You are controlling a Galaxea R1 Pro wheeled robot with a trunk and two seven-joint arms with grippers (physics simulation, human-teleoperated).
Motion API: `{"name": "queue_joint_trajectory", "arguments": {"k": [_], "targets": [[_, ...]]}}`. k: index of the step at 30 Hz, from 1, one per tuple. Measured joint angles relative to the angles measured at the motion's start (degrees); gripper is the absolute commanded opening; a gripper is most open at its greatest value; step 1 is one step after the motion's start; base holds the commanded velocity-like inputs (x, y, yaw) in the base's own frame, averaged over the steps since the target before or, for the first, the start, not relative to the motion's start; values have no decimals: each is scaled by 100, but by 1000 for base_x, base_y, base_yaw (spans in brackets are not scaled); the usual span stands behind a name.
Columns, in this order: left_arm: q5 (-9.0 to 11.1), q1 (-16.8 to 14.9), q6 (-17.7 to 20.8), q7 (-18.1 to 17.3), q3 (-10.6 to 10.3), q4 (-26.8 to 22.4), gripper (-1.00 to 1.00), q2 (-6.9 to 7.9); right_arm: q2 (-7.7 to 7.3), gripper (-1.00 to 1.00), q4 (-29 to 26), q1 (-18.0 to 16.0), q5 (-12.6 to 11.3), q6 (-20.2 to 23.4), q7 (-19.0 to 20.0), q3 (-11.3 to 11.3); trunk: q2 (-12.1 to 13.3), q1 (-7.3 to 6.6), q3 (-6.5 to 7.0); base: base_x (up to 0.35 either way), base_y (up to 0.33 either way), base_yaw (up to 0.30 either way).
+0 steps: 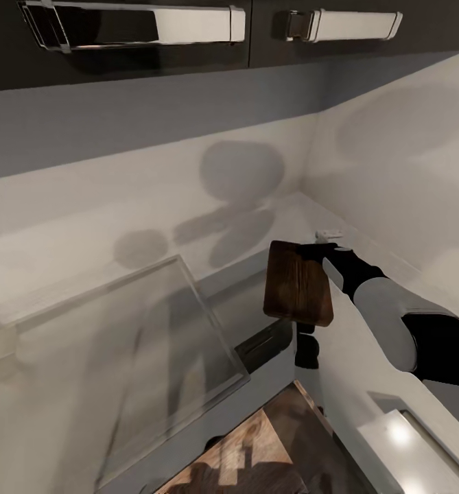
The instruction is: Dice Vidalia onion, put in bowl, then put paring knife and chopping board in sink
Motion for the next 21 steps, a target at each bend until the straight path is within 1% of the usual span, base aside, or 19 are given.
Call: {"name": "queue_joint_trajectory", "arguments": {"k": [7, 15, 16, 17, 18, 21], "targets": [[0, 0, 0, 0, 0, 0, 100, 0, -7, 100, -12, 0, 0, 3, -21, -3, 0, 0, -51, 0, 0, 0], [-1, 0, 0, 0, 0, 0, 100, 6, -23, 100, -27, 0, 0, 3, -37, -8, -1, 0, -61, 0, 0, 0], [-2, 1, 0, 0, 0, 0, 100, 7, -31, 100, -29, 0, 0, 3, -37, -8, -1, 0, -61, 0, 0, 0], [-1, -3, 0, 0, 0, 0, 100, 3, -86, 100, -35, 0, -2, 3, -31, -9, -1, 0, -61, 0, 0, 0], [-1, -3, 0, 0, 0, 0, 100, 4, -108, 100, -38, 0, -4, 3, -28, -8, -1, 0, -61, 0, 0, 0], [-4, -1, 0, 0, 3, -4, 100, 2, -141, 100, -44, 0, -7, 3, -25, -8, -1, 0, -61, 0, 0, 0]]}}
